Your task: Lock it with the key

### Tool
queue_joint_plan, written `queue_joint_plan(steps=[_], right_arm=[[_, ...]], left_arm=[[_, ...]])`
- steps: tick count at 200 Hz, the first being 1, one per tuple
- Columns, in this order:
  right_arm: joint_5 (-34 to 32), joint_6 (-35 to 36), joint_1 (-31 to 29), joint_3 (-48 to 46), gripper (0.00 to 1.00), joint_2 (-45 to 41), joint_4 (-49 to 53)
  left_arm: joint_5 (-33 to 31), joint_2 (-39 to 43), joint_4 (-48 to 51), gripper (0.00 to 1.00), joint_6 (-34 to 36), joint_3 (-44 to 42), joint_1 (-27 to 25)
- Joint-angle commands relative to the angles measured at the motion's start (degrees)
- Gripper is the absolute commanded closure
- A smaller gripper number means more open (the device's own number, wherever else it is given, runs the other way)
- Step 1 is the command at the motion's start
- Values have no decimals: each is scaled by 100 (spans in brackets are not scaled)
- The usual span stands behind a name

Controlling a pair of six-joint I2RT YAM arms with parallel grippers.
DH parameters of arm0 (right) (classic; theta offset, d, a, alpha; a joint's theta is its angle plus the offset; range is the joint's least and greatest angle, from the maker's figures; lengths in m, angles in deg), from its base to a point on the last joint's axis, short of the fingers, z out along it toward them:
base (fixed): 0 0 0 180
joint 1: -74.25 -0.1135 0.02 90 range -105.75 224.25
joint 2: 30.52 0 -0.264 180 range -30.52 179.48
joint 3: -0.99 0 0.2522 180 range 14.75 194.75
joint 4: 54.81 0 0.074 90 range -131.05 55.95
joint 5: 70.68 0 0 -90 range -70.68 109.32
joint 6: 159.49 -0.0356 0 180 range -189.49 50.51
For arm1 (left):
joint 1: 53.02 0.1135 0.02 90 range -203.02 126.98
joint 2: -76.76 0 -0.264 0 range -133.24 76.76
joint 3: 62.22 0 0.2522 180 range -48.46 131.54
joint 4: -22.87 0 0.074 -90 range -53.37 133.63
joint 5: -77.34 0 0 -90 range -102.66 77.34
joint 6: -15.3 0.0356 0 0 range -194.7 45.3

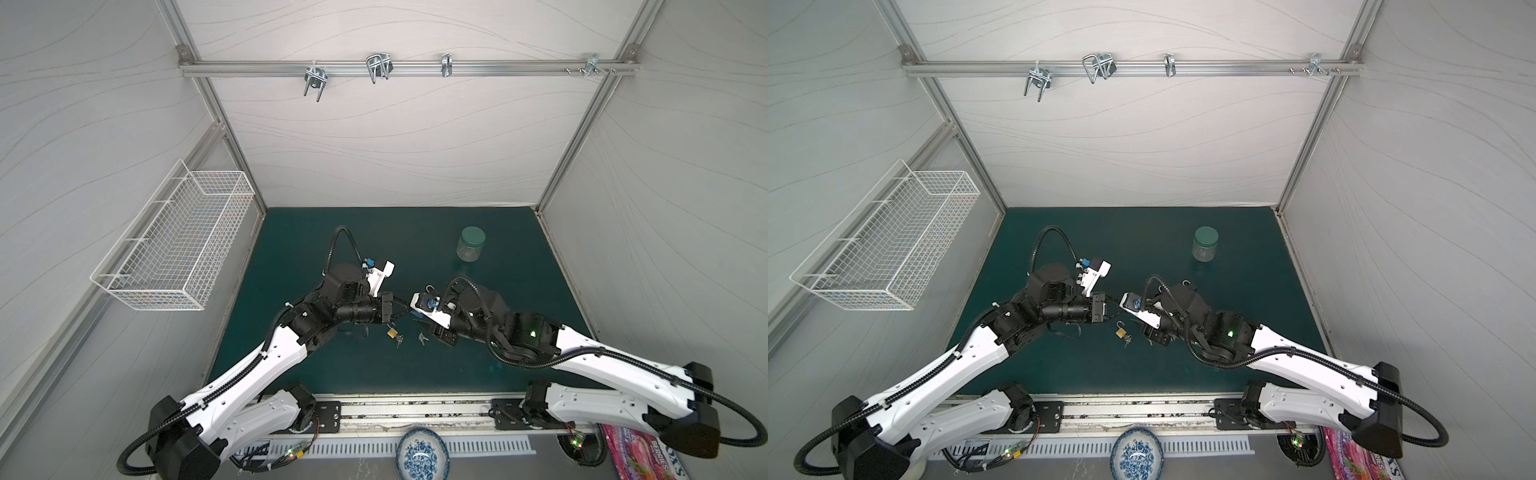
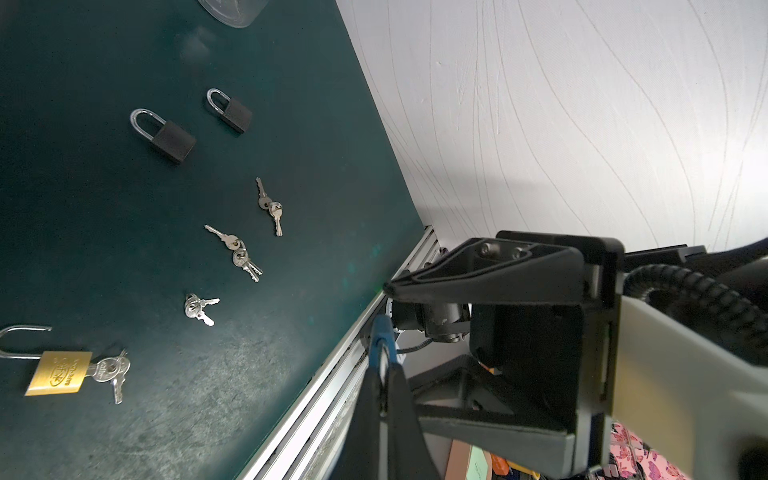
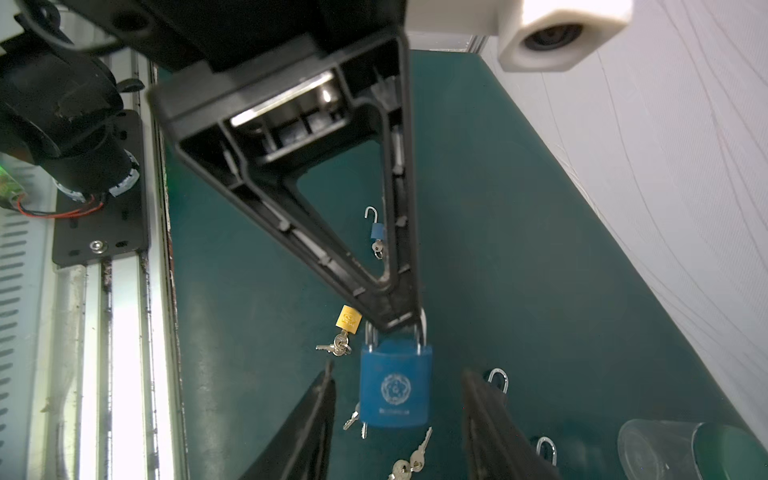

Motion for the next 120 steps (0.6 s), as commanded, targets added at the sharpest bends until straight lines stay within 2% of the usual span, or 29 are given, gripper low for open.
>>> queue_joint_plan(steps=[1,109,113,120], right_arm=[[65,88,-25,90,54,79,-197],[-87,-337,-20,105,94,86,-276],[-104,-372,-13,91,97,85,-264],[-136,-449,18,90,99,85,-233]], left_arm=[[53,-7,-326,100,-41,294,-19],[44,2,-245,100,27,369,-18],[-31,17,-178,95,54,392,-21],[-214,64,-27,79,121,434,-21]])
